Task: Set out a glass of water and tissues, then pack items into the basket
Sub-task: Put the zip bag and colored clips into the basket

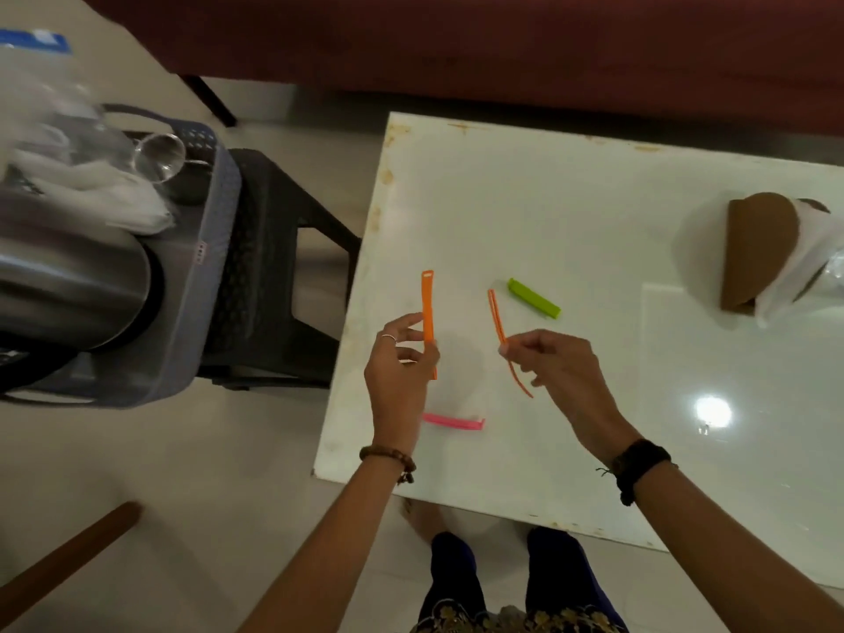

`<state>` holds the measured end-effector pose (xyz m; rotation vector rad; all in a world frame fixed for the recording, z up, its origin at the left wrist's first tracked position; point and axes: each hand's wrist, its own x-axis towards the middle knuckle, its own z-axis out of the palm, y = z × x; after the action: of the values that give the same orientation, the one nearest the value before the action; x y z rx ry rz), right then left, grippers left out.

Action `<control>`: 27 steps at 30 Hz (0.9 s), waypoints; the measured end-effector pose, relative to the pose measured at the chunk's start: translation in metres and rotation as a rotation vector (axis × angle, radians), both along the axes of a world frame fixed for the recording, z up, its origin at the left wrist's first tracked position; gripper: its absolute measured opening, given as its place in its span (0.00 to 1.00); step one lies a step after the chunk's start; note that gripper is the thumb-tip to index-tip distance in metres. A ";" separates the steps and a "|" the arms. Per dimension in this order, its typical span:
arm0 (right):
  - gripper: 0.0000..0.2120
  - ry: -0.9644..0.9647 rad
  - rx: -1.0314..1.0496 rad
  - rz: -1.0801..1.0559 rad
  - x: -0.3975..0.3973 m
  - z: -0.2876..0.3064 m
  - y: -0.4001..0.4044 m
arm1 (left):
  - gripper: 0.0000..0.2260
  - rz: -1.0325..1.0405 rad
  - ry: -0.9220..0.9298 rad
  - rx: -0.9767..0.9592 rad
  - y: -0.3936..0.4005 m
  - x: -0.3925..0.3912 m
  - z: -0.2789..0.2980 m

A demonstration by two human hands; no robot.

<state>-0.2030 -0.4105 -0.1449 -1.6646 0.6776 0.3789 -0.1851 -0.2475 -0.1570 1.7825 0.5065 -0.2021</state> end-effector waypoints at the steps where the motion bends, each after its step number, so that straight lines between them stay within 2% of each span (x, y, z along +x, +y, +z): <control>1: 0.02 -0.008 0.071 0.017 0.008 0.012 0.016 | 0.13 0.042 0.003 -0.031 0.009 -0.001 0.010; 5: 0.02 -0.021 0.247 0.130 0.043 0.047 0.098 | 0.12 0.144 -0.111 -0.017 0.072 0.011 0.053; 7: 0.01 -0.062 0.293 0.145 0.063 0.057 0.149 | 0.13 0.184 -0.196 0.088 0.116 0.023 0.070; 9: 0.07 -0.122 0.286 0.126 0.083 0.062 0.199 | 0.14 0.219 -0.239 0.289 0.161 0.036 0.078; 12: 0.11 -0.188 0.160 0.152 0.112 0.061 0.273 | 0.13 0.187 -0.176 0.662 0.228 0.055 0.076; 16: 0.11 -0.192 -0.203 0.326 0.131 0.047 0.333 | 0.07 -0.076 -0.071 0.918 0.263 0.068 0.054; 19: 0.07 -0.251 -0.398 0.390 0.134 0.036 0.355 | 0.10 -0.152 -0.076 0.932 0.268 0.073 0.040; 22: 0.09 -0.323 -0.523 0.463 0.132 0.028 0.361 | 0.10 -0.166 -0.078 0.877 0.274 0.079 0.030; 24: 0.10 -0.382 -0.515 0.466 0.130 0.028 0.356 | 0.09 -0.164 -0.121 0.821 0.271 0.081 0.030; 27: 0.06 -0.475 -0.394 0.383 0.121 0.031 0.331 | 0.09 -0.156 -0.258 0.779 0.251 0.075 0.034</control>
<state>-0.0815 -0.0792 -0.1135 -2.1678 0.0727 0.1068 -0.1098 0.0040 -0.1233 2.5660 0.2665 0.1453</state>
